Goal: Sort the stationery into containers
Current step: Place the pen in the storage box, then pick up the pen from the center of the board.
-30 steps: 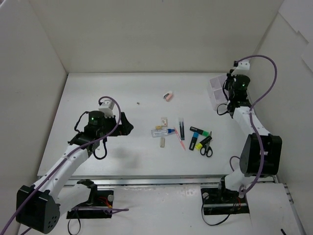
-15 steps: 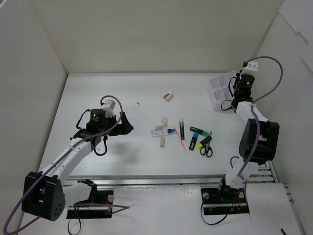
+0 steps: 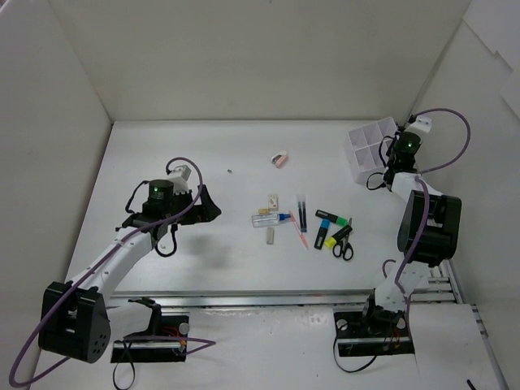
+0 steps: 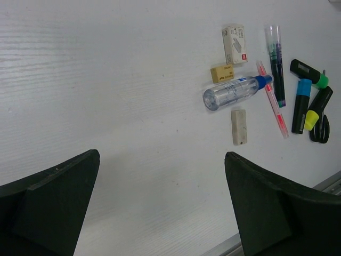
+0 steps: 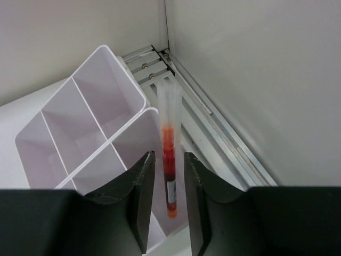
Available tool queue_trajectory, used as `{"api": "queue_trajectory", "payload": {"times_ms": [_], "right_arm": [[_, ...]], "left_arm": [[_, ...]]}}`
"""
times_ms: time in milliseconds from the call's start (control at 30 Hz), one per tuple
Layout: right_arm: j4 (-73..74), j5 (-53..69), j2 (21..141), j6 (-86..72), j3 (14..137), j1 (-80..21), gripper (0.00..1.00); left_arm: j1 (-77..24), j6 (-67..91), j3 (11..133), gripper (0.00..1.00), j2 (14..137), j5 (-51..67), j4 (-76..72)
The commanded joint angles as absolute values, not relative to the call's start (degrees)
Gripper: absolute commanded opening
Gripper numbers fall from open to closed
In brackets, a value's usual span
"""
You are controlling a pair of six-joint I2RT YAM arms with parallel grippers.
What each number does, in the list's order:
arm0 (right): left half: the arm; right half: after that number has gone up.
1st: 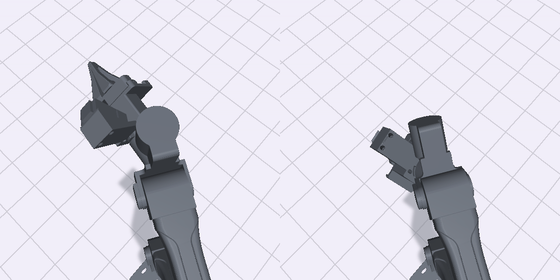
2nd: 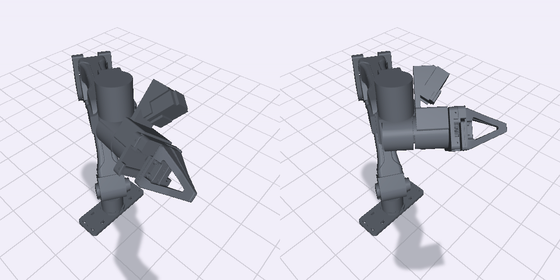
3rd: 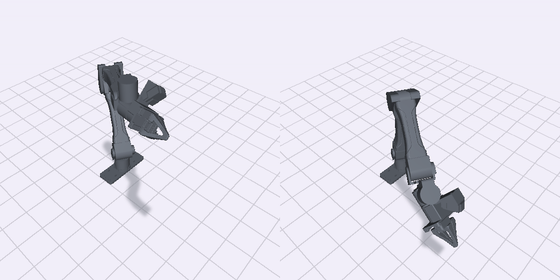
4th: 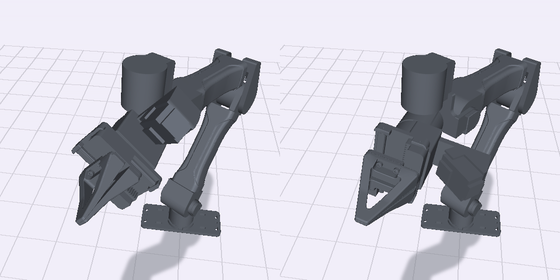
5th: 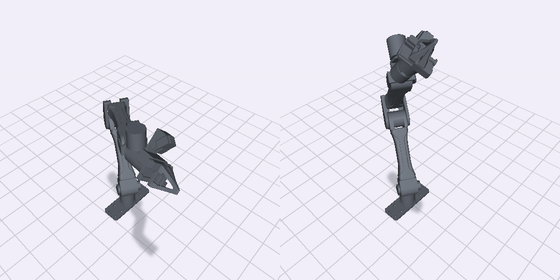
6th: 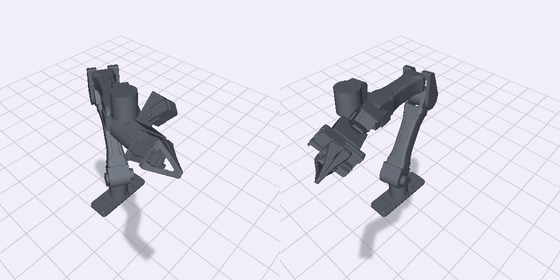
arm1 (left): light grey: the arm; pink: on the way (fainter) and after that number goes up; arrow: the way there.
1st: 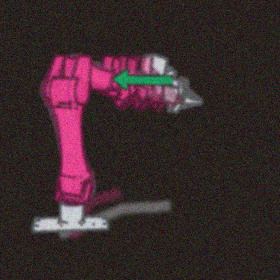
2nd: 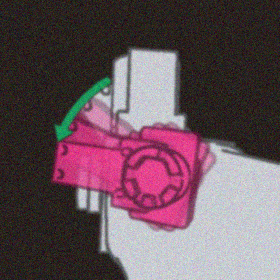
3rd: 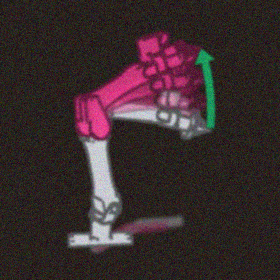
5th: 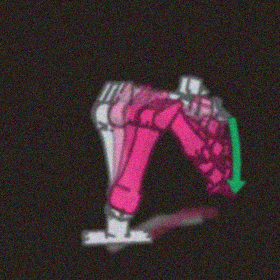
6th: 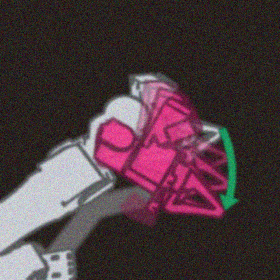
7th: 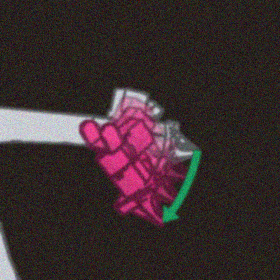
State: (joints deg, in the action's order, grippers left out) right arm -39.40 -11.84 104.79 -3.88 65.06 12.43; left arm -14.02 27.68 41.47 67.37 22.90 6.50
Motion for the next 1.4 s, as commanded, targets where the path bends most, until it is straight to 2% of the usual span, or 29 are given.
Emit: {"api": "queue_trajectory", "payload": {"times_ms": [0, 167, 333, 433, 500, 533, 600, 633, 767, 900, 1067, 1167, 1200, 1300, 1367], "right_arm": [[-44.91, -13.89, 101.17, -7.64, 64.78, 12.83, 0.27], [-44.74, -13.36, 96.96, -8.70, 63.64, 12.83, 0.48], [-44.12, -8.90, 90.80, -9.23, 61.70, 12.92, 0.61], [-36.42, -2.58, 85.89, -8.62, 64.75, 12.66, 0.71], [-25.96, -0.44, 84.99, -4.77, 67.49, 11.26, 0.74], [-23.06, 3.22, 84.12, -2.57, 69.33, 10.29, 0.83], [-14.35, 5.61, 83.32, 3.30, 70.48, 6.79, 0.88], [-11.72, 6.67, 82.80, 4.82, 70.66, 5.72, 0.98], [-1.07, 8.70, 79.99, 4.06, 67.86, -1.81, 0.98], [1.82, 10.73, 79.71, -1.91, 62.32, -10.18, 0.98], [4.92, 0.28, 85.51, -15.87, 62.14, -19.05, 0.98], [5.36, -6.49, 90.60, -22.22, 64.15, -20.39, 0.94], [5.97, -7.63, 93.23, -23.98, 65.90, -20.56, 0.90], [7.03, -9.40, 97.11, -27.24, 68.54, -21.35, 0.82], [7.29, -9.58, 100.10, -28.38, 69.43, -21.53, 0.81]], "left_arm": [[-13.18, 27.69, 43.33, 0.99, 64.43, 23.47, 3.60], [-13.18, 27.42, 41.84, 0.99, 61.09, 22.33, 4.75], [-12.57, 27.07, 41.14, 0.99, 58.63, 21.88, 5.98], [-12.57, 26.90, 40.43, 0.99, 56.78, 21.88, 6.15], [-12.57, 26.81, 40.34, 0.99, 56.34, 22.06, 6.41], [-12.05, 26.55, 40.08, 1.00, 56.16, 22.15, 6.59], [-12.04, 26.54, 39.82, 0.99, 55.81, 22.32, 6.94], [-12.04, 26.19, 39.64, 1.00, 55.46, 22.41, 6.94], [-11.51, 25.66, 39.11, 0.99, 54.15, 23.38, 8.17], [-11.51, 25.75, 38.15, 1.00, 52.65, 24.17, 9.05], [-11.51, 25.93, 37.09, 0.99, 50.98, 24.34, 10.63], [-11.51, 26.28, 36.39, 1.00, 49.84, 24.17, 11.51], [-11.51, 26.19, 36.30, 0.99, 49.14, 23.82, 11.95], [-11.51, 26.19, 35.95, 0.99, 47.47, 23.03, 13.62], [-11.51, 26.37, 35.77, 0.99, 46.41, 21.71, 14.41]]}}
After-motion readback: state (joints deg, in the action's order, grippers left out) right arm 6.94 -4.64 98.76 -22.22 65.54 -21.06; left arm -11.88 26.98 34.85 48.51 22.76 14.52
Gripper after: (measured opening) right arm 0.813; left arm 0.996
